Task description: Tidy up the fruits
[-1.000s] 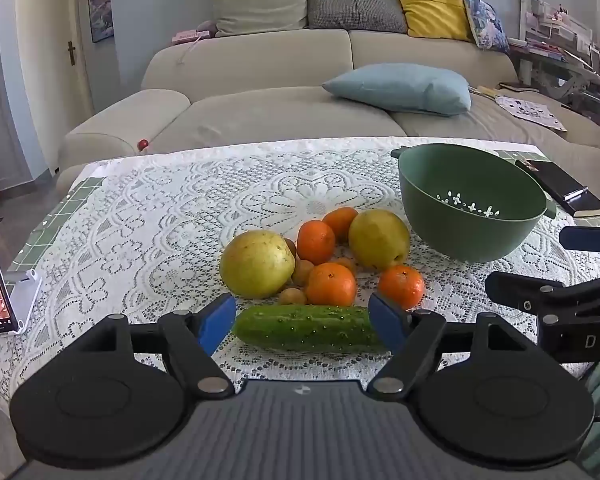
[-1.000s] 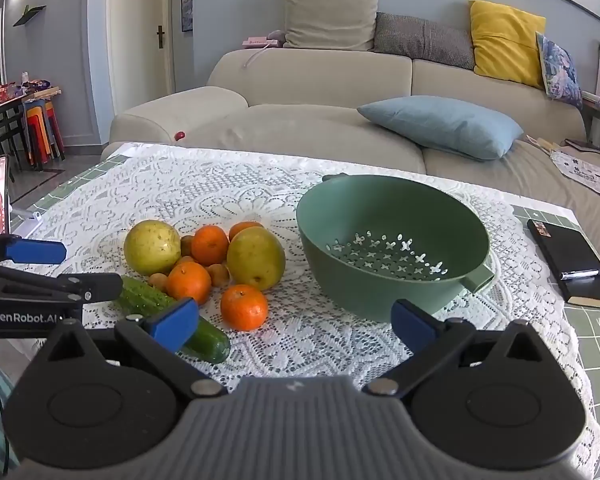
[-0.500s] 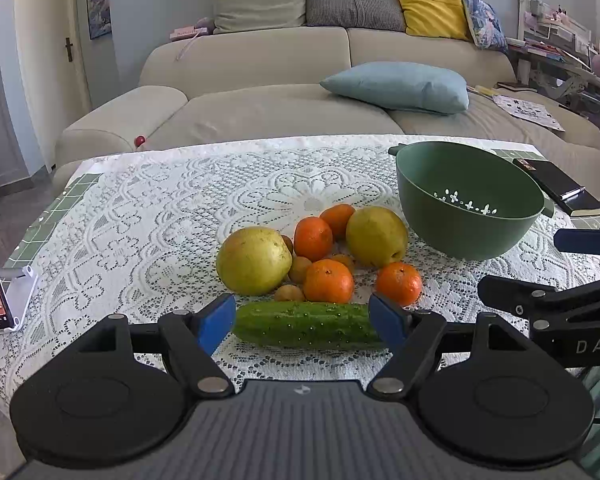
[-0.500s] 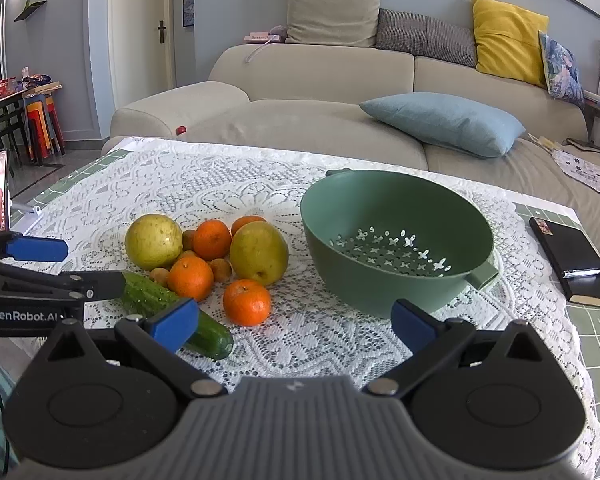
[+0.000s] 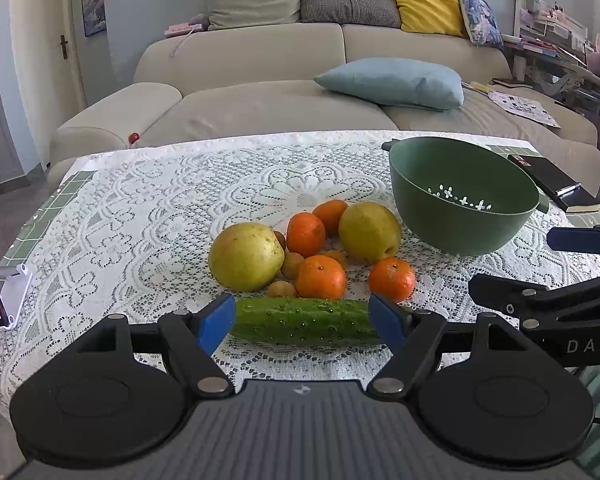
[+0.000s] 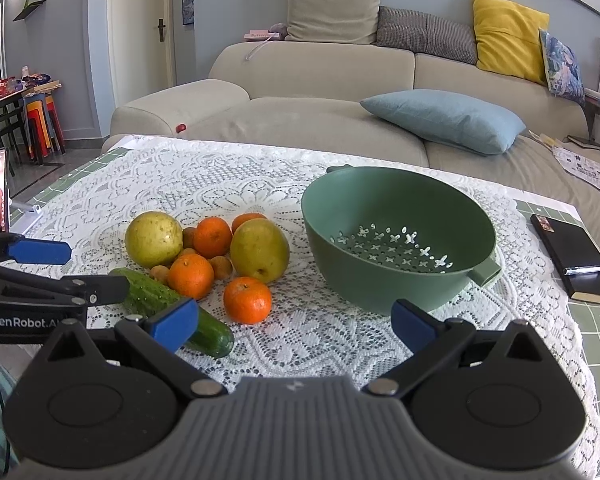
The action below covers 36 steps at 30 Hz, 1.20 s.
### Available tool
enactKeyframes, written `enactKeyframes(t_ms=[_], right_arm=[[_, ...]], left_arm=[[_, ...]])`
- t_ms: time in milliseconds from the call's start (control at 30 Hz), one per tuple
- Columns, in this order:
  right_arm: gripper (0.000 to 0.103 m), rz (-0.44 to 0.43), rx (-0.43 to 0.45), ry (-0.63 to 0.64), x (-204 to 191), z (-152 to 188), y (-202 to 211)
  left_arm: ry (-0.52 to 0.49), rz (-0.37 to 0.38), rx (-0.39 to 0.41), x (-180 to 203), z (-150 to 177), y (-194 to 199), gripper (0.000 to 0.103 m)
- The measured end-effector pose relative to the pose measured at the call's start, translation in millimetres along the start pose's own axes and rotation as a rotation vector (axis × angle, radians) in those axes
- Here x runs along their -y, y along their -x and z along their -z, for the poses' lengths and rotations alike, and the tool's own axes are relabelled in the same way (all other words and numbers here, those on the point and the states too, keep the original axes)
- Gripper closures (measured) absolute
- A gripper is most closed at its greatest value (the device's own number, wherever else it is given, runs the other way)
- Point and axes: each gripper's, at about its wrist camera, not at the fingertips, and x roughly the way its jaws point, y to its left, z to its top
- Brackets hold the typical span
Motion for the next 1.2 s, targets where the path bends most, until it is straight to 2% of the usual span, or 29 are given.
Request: enactKeyframes(t_ms=[1200], right_arm=[[0.004, 0.01, -0.009, 0.002, -0.6, -1.7, 1.4]], left_arm=[[0.005, 0.015, -0.003, 0.1, -2.2, 2.7, 0.014]])
